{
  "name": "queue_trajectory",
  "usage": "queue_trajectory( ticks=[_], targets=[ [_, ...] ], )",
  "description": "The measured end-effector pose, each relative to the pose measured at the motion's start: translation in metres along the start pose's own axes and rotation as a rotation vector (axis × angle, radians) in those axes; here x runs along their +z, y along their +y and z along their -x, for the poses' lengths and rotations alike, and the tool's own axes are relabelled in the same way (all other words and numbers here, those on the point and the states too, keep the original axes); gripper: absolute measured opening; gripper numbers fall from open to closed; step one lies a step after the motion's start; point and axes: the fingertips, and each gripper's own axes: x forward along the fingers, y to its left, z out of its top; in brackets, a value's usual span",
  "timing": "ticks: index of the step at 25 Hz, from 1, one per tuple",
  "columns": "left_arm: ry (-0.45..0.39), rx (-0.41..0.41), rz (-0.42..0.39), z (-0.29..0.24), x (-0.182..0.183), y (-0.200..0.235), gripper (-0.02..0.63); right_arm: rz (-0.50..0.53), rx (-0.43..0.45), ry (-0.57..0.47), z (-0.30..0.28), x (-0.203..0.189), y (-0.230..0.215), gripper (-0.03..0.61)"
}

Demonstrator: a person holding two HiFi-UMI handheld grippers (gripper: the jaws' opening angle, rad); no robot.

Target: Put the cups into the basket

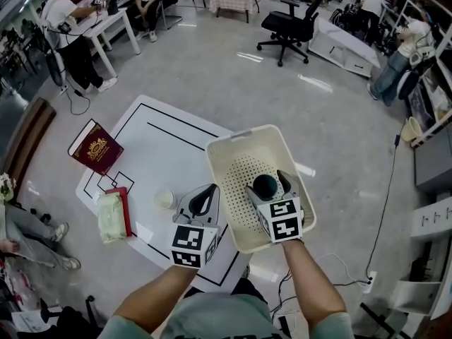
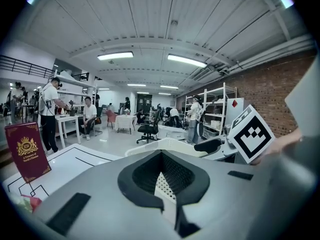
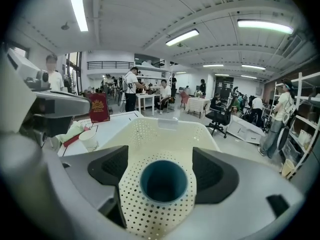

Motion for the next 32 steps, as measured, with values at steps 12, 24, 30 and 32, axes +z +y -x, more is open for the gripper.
queue_trajectory(
  ticks=[12, 24, 30, 32],
  targets=[
    [-0.022, -0.018, 0.008, 0.03, 0.001, -0.007, 0.005, -0.072, 0.042, -0.097, 0.055, 0.02, 0.043, 0.387],
    [0.002, -0.013, 0.032, 0.08, -0.025, 0.001, 0.005, -0.094, 0.104, -0.097, 0.092, -0.003, 0.115, 0.372],
    [0.002, -0.008, 0.041, 0.111, -0.039, 0.004, 0.005, -0.096, 0.072, -0.127, 0.113, -0.006, 0.137, 0.099],
    [0.003, -0.009, 0.036, 0.121, -0.043, 0.005, 0.005, -0.087, 0.066, -0.13, 0.118, -0.008, 0.146, 0.075]
  ],
)
